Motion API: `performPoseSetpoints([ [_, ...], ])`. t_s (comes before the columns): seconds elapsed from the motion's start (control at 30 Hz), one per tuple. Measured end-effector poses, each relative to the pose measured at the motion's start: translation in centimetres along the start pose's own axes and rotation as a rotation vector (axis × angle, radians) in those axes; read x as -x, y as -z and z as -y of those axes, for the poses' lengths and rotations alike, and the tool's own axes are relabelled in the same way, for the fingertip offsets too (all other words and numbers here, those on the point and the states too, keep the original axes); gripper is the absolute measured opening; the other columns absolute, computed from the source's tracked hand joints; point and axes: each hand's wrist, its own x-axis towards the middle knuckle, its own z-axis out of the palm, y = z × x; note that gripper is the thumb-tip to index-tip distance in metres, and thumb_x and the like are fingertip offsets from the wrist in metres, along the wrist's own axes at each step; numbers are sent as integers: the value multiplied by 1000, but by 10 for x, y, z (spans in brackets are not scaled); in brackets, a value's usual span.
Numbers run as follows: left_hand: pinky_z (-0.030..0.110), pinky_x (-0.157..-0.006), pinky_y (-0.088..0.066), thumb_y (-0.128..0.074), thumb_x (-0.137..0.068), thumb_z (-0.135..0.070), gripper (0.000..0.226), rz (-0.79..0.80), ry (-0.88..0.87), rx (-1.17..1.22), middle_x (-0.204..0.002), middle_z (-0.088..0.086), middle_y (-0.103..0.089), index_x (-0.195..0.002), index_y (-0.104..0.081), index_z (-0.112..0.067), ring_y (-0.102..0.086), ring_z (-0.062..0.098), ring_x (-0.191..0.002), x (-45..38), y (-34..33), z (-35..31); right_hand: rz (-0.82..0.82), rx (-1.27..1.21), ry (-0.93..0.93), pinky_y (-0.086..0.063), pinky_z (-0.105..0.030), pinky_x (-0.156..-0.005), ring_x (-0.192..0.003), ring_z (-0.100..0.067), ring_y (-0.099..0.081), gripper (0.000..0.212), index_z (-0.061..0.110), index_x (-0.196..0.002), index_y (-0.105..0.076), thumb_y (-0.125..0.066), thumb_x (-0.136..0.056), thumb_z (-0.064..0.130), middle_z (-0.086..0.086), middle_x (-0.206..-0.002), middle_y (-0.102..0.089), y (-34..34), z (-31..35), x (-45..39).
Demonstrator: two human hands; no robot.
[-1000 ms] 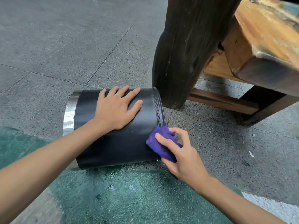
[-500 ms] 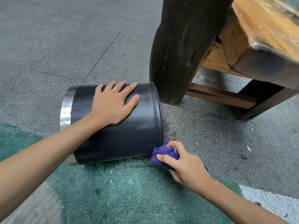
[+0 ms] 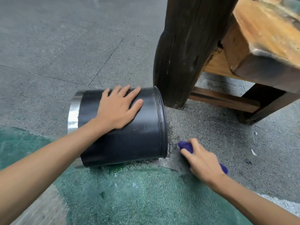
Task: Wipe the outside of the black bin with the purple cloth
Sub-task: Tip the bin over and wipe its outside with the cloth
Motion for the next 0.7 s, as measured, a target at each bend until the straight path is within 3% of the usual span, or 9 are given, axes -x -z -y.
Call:
performPoseSetpoints([
  [0.07,48,-124,-20,-6,-94,-65,73,20,-60,95,-165,-1,-34,-156,-34,-38,-28,20,-154,4,10,10,-59,-21,-47,-48,-30,-45,-81,-26,-65,37,30,-113,-60,-75,-80,24,-4,-124,-48,18,-12,0],
  [0.2,47,-125,-24,-4,-96,-66,71,99,-145,143,-166,-7,-32,-154,-36,-42,-27,16,-155,21,27,55,-128,-132,-219,-54,-35,-47,-74,-29,-69,56,44,-111,-57,-79,-66,19,2,-122,-42,43,-23,-7],
  [0.3,46,-125,-23,-7,-91,-69,79,95,-5,118,-163,2,-37,-154,-40,-34,-30,23,-154,39,36,101,-216,-211,-244,-52,-35,-56,-72,-29,-69,59,51,-114,-52,-76,-70,20,7,-120,-39,54,-27,-14],
  [0.4,45,-123,-27,-23,-92,-68,80,44,255,243,-158,11,-44,-153,-43,-21,-38,29,-148,60,37,138,-243,-314,-243,-55,-43,-74,-90,-28,-67,57,48,-116,-59,-75,-73,14,6,-117,-43,65,-28,-25],
  [0.5,42,-102,-45,-54,-102,-43,49,-26,514,535,-140,12,-62,-141,-55,-14,-58,31,-127,77,26,154,-268,-436,-170,-44,-34,-91,-104,-24,-60,62,43,-115,-63,-77,-71,1,0,-110,-53,76,-22,-44],
  [0.57,36,-83,-49,-58,-101,-35,27,-31,624,860,-117,6,-73,-117,-69,-16,-67,26,-107,78,19,149,-285,-473,-146,-36,-22,-93,-107,-19,-57,68,44,-116,-60,-78,-71,-3,0,-110,-58,82,-18,-54],
  [0.63,30,-70,-51,-55,-102,-36,28,-26,651,1132,-94,-3,-79,-97,-74,-16,-70,16,-88,77,17,141,-322,-504,-93,-32,-16,-94,-108,-11,-55,68,43,-117,-60,-77,-72,-4,0,-112,-61,89,-8,-64],
  [0.7,25,-63,-52,-56,-101,-35,29,-42,621,1216,-85,-7,-78,-89,-76,-17,-69,9,-77,76,16,131,-353,-532,-48,-33,-14,-94,-109,-6,-55,64,39,-119,-61,-77,-73,-2,4,-117,-63,97,3,-73],
])
